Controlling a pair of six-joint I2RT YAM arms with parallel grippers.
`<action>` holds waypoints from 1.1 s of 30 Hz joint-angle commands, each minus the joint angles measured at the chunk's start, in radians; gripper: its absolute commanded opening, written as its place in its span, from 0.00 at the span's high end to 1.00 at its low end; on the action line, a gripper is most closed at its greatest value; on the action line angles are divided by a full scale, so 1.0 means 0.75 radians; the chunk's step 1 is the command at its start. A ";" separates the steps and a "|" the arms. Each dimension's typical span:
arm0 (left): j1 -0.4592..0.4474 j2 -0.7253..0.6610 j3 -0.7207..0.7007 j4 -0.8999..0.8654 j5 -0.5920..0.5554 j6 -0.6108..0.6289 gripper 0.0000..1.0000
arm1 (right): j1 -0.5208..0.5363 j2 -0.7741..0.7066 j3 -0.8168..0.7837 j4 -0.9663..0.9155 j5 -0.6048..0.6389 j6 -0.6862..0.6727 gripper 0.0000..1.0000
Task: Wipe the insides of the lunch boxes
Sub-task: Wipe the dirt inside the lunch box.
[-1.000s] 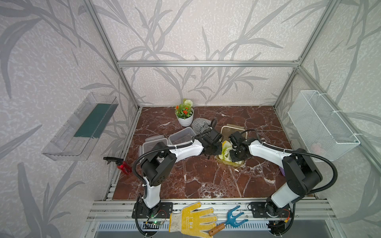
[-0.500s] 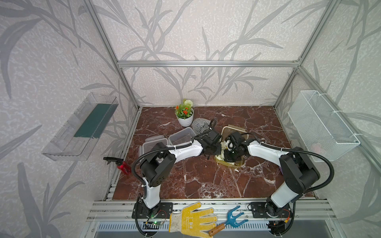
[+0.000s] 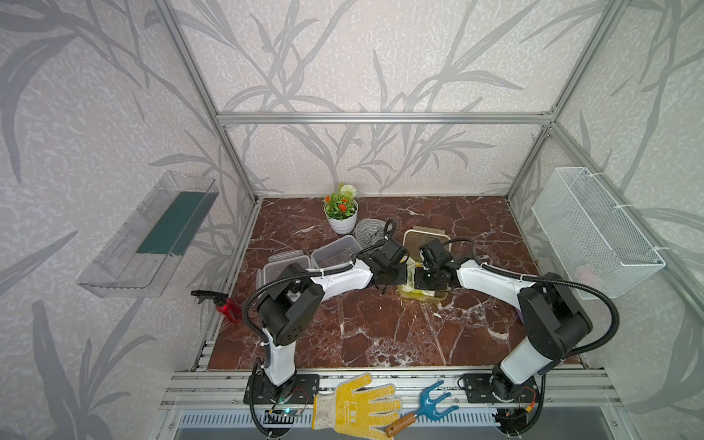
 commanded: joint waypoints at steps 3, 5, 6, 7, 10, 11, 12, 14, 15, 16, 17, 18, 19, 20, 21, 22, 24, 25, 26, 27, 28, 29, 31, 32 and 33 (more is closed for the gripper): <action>-0.002 -0.016 -0.023 -0.001 0.002 -0.006 0.95 | 0.000 -0.042 0.006 0.048 0.346 -0.021 1.00; 0.001 -0.017 -0.025 -0.003 0.001 -0.006 0.95 | -0.001 -0.036 0.026 0.011 0.444 -0.022 1.00; 0.001 -0.017 -0.027 -0.003 0.000 -0.008 0.95 | -0.002 -0.031 0.045 -0.025 0.507 -0.027 1.00; 0.003 -0.016 -0.031 -0.003 -0.004 -0.008 0.95 | 0.000 -0.026 0.063 -0.062 0.561 -0.034 1.00; 0.005 -0.015 -0.035 -0.005 -0.010 -0.010 0.95 | 0.000 -0.017 0.111 -0.169 0.699 -0.086 1.00; 0.007 -0.015 -0.035 -0.005 -0.010 -0.012 0.95 | -0.002 -0.019 0.121 -0.198 0.726 -0.103 1.00; 0.006 -0.014 -0.035 -0.005 -0.010 -0.012 0.95 | 0.000 -0.023 0.125 -0.220 0.738 -0.130 1.00; 0.010 -0.016 -0.036 -0.011 -0.017 -0.015 0.95 | -0.001 -0.024 0.140 -0.259 0.723 -0.186 1.00; 0.012 -0.019 -0.038 -0.015 -0.027 -0.019 0.95 | -0.001 -0.018 0.155 -0.294 0.705 -0.216 1.00; 0.015 -0.024 -0.041 -0.014 -0.032 -0.020 0.95 | 0.002 -0.011 0.169 -0.323 0.693 -0.232 1.00; 0.016 -0.028 -0.047 -0.009 -0.035 -0.022 0.95 | 0.004 -0.003 0.185 -0.357 0.667 -0.261 1.00; 0.018 -0.034 -0.050 -0.006 -0.040 -0.023 0.95 | 0.006 0.007 0.198 -0.390 0.639 -0.276 1.00; 0.020 -0.037 -0.050 -0.007 -0.045 -0.022 0.95 | 0.007 0.014 0.202 -0.410 0.606 -0.293 1.00; 0.021 -0.040 -0.048 -0.007 -0.047 -0.022 0.94 | 0.008 0.020 0.205 -0.427 0.552 -0.314 1.00; 0.023 -0.043 -0.046 -0.008 -0.048 -0.020 0.94 | 0.007 0.030 0.209 -0.449 0.505 -0.325 1.00; 0.022 -0.043 -0.042 -0.010 -0.049 -0.020 0.94 | 0.008 0.042 0.208 -0.461 0.450 -0.344 1.00; 0.025 -0.045 -0.036 -0.013 -0.056 -0.022 0.95 | 0.009 0.070 0.205 -0.486 0.358 -0.375 1.00; 0.024 -0.048 -0.037 -0.015 -0.066 -0.027 0.95 | 0.011 0.071 0.202 -0.500 0.320 -0.393 1.00; 0.024 -0.054 -0.042 -0.014 -0.073 -0.030 0.95 | 0.011 0.111 0.203 -0.512 0.287 -0.407 1.00; 0.028 -0.061 -0.047 -0.010 -0.083 -0.032 0.95 | 0.013 0.127 0.207 -0.534 0.258 -0.422 1.00; 0.027 -0.067 -0.052 -0.006 -0.088 -0.035 0.94 | 0.018 0.138 0.209 -0.551 0.238 -0.436 1.00; 0.027 -0.073 -0.056 -0.003 -0.092 -0.034 0.95 | 0.020 0.143 0.207 -0.566 0.223 -0.449 1.00; 0.029 -0.080 -0.058 -0.003 -0.099 -0.032 0.94 | 0.024 0.142 0.193 -0.578 0.189 -0.463 1.00; 0.030 -0.083 -0.058 -0.003 -0.106 -0.032 0.95 | 0.025 0.138 0.181 -0.574 0.168 -0.465 1.00; 0.031 -0.086 -0.058 -0.002 -0.110 -0.034 0.94 | 0.027 0.132 0.168 -0.565 0.138 -0.465 1.00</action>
